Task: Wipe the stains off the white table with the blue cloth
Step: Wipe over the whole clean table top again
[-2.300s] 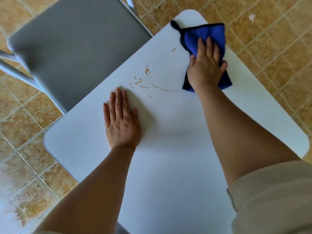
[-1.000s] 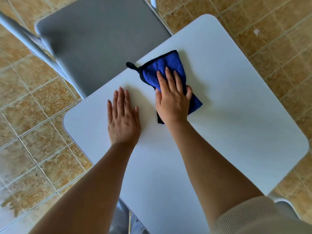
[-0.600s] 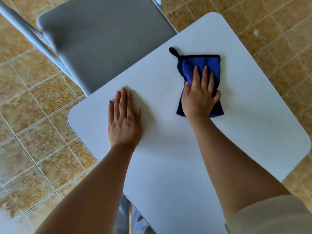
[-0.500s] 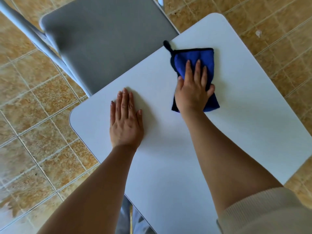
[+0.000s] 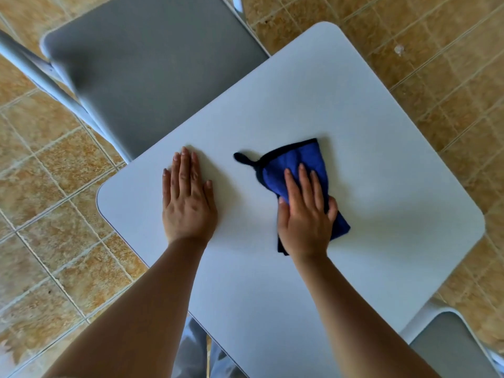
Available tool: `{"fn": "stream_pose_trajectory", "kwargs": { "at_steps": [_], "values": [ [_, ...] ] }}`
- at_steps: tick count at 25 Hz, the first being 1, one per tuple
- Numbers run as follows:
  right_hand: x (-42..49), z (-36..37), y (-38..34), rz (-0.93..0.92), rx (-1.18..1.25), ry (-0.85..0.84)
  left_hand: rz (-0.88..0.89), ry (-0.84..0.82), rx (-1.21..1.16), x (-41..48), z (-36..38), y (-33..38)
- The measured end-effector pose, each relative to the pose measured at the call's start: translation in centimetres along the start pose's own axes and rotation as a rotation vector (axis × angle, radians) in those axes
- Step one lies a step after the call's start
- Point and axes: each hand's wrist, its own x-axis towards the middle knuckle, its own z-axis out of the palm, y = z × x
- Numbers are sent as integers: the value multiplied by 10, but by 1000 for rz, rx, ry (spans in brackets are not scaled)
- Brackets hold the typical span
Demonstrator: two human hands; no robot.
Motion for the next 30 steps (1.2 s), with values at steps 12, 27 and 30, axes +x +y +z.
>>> {"fn": "stream_pose_trajectory", "kwargs": {
  "at_steps": [12,27,30],
  "values": [
    [77,14,-65,162,122,-4,12,-11,8,-1,2,-3],
    [22,-2,66,471,48,-25,-84,44,-25,3,3,16],
    [68,3,35,456,122,-11,-19,22,-41,7,7,46]
  ]
}}
